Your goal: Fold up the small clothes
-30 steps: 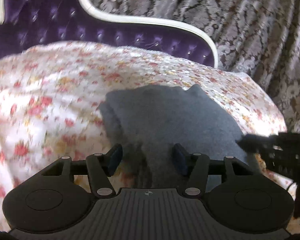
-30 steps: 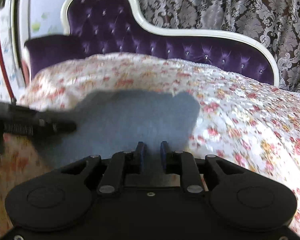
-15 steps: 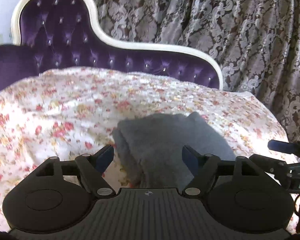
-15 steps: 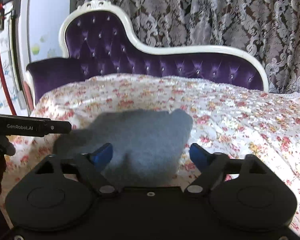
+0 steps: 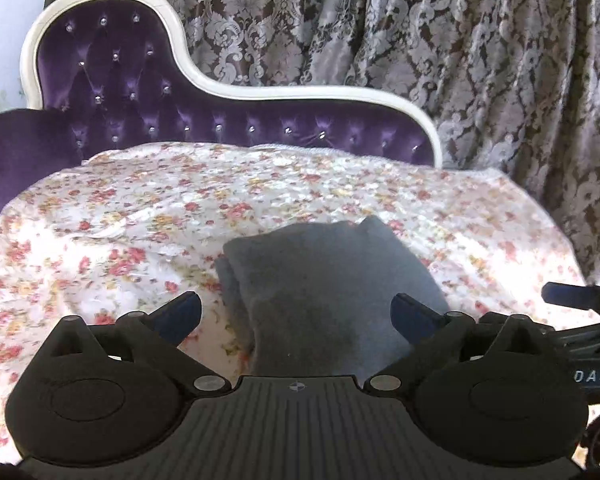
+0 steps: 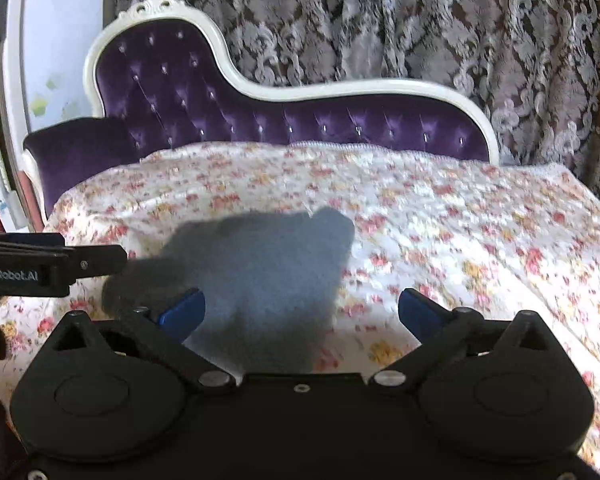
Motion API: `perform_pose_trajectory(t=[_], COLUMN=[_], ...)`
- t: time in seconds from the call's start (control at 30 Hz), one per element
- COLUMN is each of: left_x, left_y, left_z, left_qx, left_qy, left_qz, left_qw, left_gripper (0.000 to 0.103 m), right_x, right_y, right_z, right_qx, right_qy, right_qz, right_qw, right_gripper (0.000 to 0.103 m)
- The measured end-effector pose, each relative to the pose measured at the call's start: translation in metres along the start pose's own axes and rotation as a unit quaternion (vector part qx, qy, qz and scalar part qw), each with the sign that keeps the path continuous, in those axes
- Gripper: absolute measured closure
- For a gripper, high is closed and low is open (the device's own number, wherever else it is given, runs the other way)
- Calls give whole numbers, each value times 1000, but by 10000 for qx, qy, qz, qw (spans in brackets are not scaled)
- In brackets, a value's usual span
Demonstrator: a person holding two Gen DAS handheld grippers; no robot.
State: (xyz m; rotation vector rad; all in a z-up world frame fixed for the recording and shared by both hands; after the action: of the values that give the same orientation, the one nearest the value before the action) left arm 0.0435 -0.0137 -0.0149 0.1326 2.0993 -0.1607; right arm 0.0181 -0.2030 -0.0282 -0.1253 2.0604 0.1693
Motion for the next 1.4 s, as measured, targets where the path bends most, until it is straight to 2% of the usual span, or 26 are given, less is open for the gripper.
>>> perform_pose_trajectory(t=[0.07,0.17,0.23,0.37,0.47,0.57,0.63,1.03,1.4], left_x=[1,2,3,7,9,12,14,29,35], left_y=[-5,-6,-6,-6,-4,-4,-4,-5,-4], left_z=[-5,-11,-12,-12,-12,-12,-12,-9,-6], left_qx=[-202,-482,-502,-417,-544,-659,-667,-684,-674], left_qy=[34,155,299,536,560,658,701,959,1074], left_qz=[179,83,9,-126,-77,0,14,-18,-16], left_qw=[9996,9987,9983,9976,9969,9956,9953,9930,9919], left_gripper=[0,0,0,0,0,0,0,0,0], right_x=[4,7,8,11,15,16,14,13,14], right_y=[-4,-11,-14,-17,-20,-21,-20,-7,-3], right_z=[-2,-5,-8,-11,-12,-15,-19,-18,-16], right_qx=[-66,73,140,12,119,432,484,196,172], right_qy=[117,234,257,402,598,669,581,591,644], right_qz=[232,478,565,924,1164,1050,931,896,918], right_qw=[9996,9986,9980,9949,9913,9913,9928,9940,9935], right_gripper=[1,1,1,1,1,1,1,1,1])
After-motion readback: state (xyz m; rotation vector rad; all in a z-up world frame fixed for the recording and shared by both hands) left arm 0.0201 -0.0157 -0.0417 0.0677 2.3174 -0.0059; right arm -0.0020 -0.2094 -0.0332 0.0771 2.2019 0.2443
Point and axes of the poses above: each gripper's, at about its wrist camera, not at the fingertips, and z roughly the way its jaws point, y to its left, x to its underside, the point moved 8 cm from there along z, roughly the way its jaws point, and after that the axes turned 1 degree about -y, right-handed, at the moved point
